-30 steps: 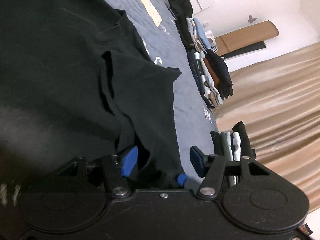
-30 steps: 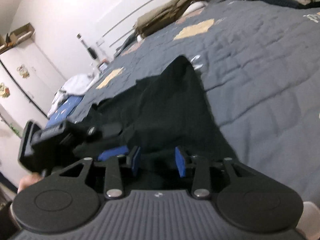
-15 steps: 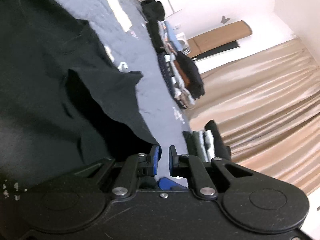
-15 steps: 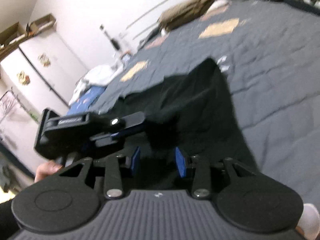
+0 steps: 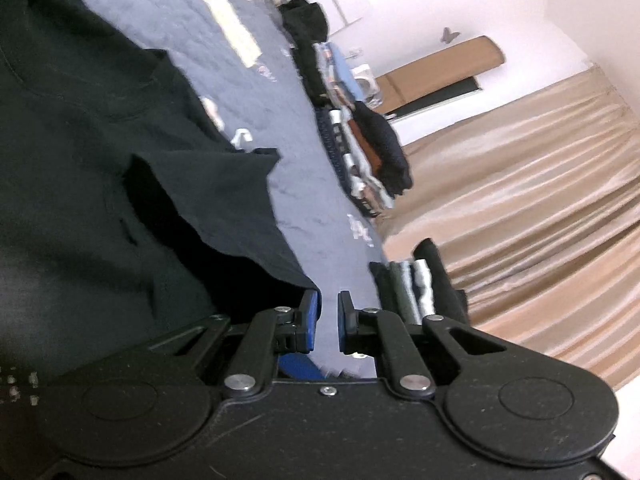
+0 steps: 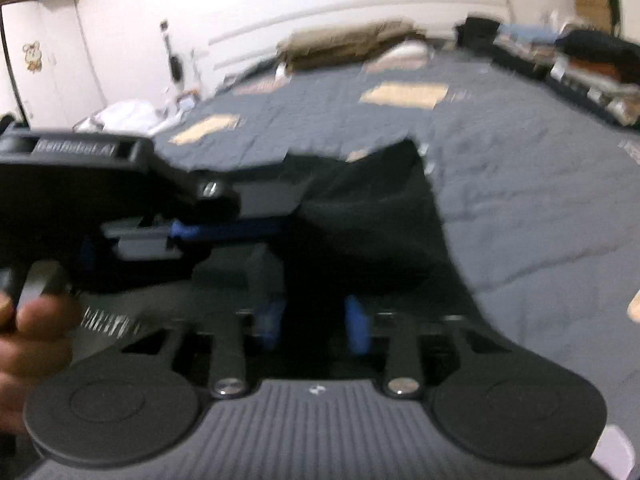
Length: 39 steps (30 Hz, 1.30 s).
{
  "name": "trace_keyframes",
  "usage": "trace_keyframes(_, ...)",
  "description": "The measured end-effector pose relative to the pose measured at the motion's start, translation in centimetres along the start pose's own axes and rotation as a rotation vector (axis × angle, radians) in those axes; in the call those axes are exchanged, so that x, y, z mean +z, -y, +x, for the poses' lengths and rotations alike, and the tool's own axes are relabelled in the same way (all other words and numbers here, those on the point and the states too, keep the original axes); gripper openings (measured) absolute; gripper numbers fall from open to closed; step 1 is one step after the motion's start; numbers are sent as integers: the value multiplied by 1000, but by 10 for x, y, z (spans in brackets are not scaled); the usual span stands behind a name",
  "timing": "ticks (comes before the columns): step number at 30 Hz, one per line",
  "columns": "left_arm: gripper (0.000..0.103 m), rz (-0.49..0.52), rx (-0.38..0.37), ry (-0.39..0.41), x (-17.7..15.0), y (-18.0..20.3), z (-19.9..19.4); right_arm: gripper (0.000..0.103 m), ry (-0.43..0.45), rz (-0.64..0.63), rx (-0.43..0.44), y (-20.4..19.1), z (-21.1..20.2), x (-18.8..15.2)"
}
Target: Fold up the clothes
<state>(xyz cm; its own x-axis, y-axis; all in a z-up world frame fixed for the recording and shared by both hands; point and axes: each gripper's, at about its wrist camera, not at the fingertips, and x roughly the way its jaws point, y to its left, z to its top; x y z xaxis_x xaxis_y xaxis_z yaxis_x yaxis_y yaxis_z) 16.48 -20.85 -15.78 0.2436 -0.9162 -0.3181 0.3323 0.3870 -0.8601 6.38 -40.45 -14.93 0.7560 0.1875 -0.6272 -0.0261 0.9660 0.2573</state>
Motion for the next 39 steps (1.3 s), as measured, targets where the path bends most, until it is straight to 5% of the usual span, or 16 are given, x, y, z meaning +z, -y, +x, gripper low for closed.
trace_keyframes(4, 14, 2, 79, 5, 0, -13, -16, 2, -84, 31, 96, 7, -2, -1)
trace_keyframes(6, 38, -23, 110, 31, 2, -24, -25, 1, -107, 58, 134, 13, -2, 0)
trace_keyframes(7, 40, -37, 119, 52, 5, -30, -29, 1, -123, 60, 146, 15, -1, -1)
trace_keyframes(17, 36, -74, 173, 70, 46, -56, 0, 0, -203, 80, 208, 17, 0, -10)
trace_keyframes(20, 36, -56, 171, 44, 45, -55, 1, 9, -92, 150, 241, 26, -18, 4)
trace_keyframes(22, 36, -63, 160, 44, 41, -54, -5, 24, 6, 176, 219, 29, -28, 10)
trace_keyframes(23, 36, -74, 149, 41, 38, -53, -8, 44, 46, 171, 186, 26, -30, 11)
trace_keyframes(24, 36, -83, 138, 39, 33, -52, -11, 52, 77, 157, 153, 23, -30, 11)
trace_keyframes(27, 39, -93, 103, 24, 17, -50, -18, 53, 89, 72, 65, 7, -15, 4)
trace_keyframes(31, 40, -138, 96, -24, 2, -55, -7, 50, 31, 21, 5, -5, 13, -15)
trace_keyframes(33, 40, -157, 103, -25, -1, -59, 1, 29, 24, 24, -6, -4, 16, -22)
trace_keyframes(36, 40, -181, 86, 6, 4, -65, 10, 12, 1, 67, 25, 3, 14, -20)
trace_keyframes(39, 35, -160, 101, 43, 19, -67, 18, 10, -24, 75, 63, 10, 12, -17)
